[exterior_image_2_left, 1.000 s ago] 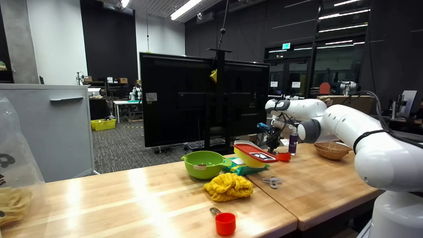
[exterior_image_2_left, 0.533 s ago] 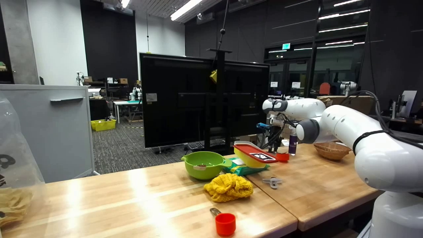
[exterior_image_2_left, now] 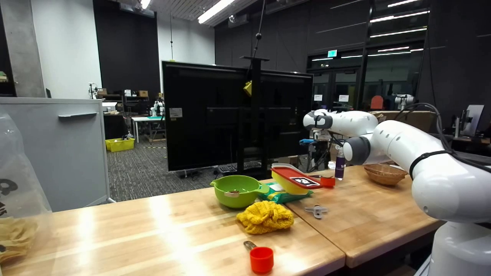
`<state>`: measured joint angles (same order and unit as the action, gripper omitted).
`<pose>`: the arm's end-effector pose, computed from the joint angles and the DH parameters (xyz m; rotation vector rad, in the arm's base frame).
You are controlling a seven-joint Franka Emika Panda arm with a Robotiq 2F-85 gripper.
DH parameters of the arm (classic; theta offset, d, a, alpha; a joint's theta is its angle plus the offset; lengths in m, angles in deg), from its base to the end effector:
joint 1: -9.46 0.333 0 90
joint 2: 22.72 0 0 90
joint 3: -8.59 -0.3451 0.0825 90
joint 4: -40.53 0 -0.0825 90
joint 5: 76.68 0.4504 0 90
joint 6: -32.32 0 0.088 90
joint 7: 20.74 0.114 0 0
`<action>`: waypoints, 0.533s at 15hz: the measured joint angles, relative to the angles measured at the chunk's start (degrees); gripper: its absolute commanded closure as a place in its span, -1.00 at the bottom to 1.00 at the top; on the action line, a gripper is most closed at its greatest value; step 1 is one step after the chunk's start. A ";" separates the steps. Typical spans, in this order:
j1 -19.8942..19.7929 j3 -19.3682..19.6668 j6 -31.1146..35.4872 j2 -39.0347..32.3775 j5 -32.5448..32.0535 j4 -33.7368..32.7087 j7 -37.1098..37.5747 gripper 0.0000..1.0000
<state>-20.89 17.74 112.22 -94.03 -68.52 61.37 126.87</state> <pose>0.7334 -0.4654 0.3032 -0.0320 -2.9567 -0.1583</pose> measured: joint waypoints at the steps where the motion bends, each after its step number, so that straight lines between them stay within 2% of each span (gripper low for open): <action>1: 0.05 -0.01 0.76 0.28 -0.35 -0.01 0.00 -1.00; 8: 1.37 0.14 3.98 5.10 -3.92 -0.21 0.74 -1.00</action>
<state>-19.52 17.88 116.19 -88.93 -72.44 61.16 127.61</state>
